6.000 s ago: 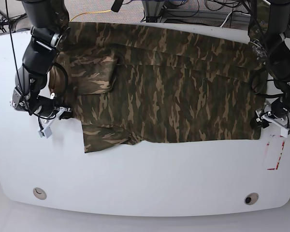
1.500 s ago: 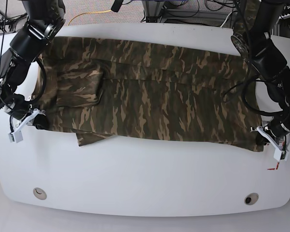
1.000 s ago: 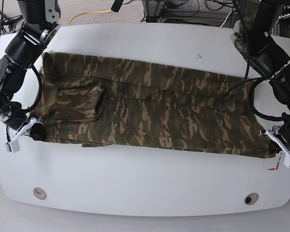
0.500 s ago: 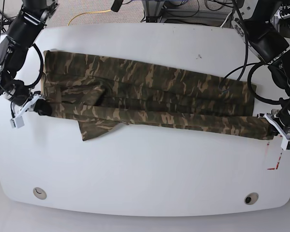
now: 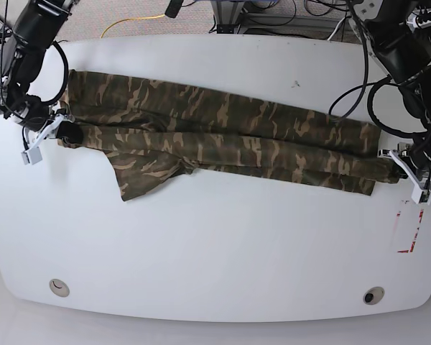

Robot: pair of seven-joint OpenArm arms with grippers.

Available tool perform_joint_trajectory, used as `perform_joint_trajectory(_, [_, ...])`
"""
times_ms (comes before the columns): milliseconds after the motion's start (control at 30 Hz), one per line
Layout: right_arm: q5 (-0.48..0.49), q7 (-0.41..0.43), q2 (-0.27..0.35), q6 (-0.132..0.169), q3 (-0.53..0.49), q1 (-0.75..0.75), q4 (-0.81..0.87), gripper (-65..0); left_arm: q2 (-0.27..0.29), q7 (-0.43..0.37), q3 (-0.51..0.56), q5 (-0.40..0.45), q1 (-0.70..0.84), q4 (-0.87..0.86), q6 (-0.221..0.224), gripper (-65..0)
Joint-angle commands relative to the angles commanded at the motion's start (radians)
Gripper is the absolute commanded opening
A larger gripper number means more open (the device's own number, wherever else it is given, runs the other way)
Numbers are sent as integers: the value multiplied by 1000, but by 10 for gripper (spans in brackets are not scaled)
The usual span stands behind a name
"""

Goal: Fold the T-shirt properly
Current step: 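Lower the folded edge with both grippers and smooth it flat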

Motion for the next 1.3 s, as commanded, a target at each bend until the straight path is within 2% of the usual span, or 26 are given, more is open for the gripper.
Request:
perform_joint_trajectory(100, [-2, 0, 2, 0, -2, -14, 0, -648, -34, 0, 38, 0, 2, -17, 0, -397])
perform_joint_trajectory(167, [-2, 0, 3, 0, 2, -15, 0, -596, -41, 0, 58, 0, 15, -17, 0, -338])
perform_joint_trajectory(200, [0, 0, 3, 0, 2, -15, 0, -544, -41, 0, 60, 0, 21, -12, 0, -325])
perform_joint_trajectory(300, [6, 0, 20, 0, 2, -15, 9, -287, -41, 0, 60, -2, 20, -8, 0, -317])
perform_joint_trajectory(400, [6, 0, 21, 0, 12, -25, 66, -75, -41, 3, 60, -8, 14, -3, 0, -317])
perform_joint_trajectory(433, [8, 0, 20, 0, 34, -32, 97, -21, -41, 5, 60, -8, 2, 11, 0, -317])
perform_joint_trajectory(467, [8, 0, 15, 0, 57, -38, 127, 0, -41, 5, 58, -8, -5, 31, 0, -315])
perform_joint_trajectory(567, [18, 0, -6, 0, 98, -38, 190, 0, -38, 28, 34, -25, -12, 112, 0, -315])
perform_joint_trajectory(700, [35, 0, -11, 0, 92, 12, 175, 0, -38, 64, -15, -167, -18, 164, 0, -317])
perform_joint_trajectory(767, [20, 0, -12, 0, 57, 40, 155, 0, -37, 63, -15, -203, -32, 160, 0, -318])
perform_joint_trajectory(833, [3, 0, -12, 0, 15, 57, 140, 0, -31, 64, -15, -195, -35, 157, 0, -318])
perform_joint_trajectory(900, [-25, 6, -18, 0, -14, 97, 109, 0, 9, 63, -15, -160, -43, 120, 0, -318])
perform_joint_trajectory(1000, [-78, 6, -61, 0, -58, 183, 43, 0, 51, 51, -14, -117, -54, 64, 0, -318])
perform_joint_trajectory(1167, [-209, 28, -100, 0, -95, 298, -89, -55, 81, -12, 25, -114, -31, 35, 0, -318])
perform_joint_trajectory(1300, [-295, 75, -110, 0, -146, 367, -183, -67, 86, -15, 64, -115, -3, 29, 0, -318])
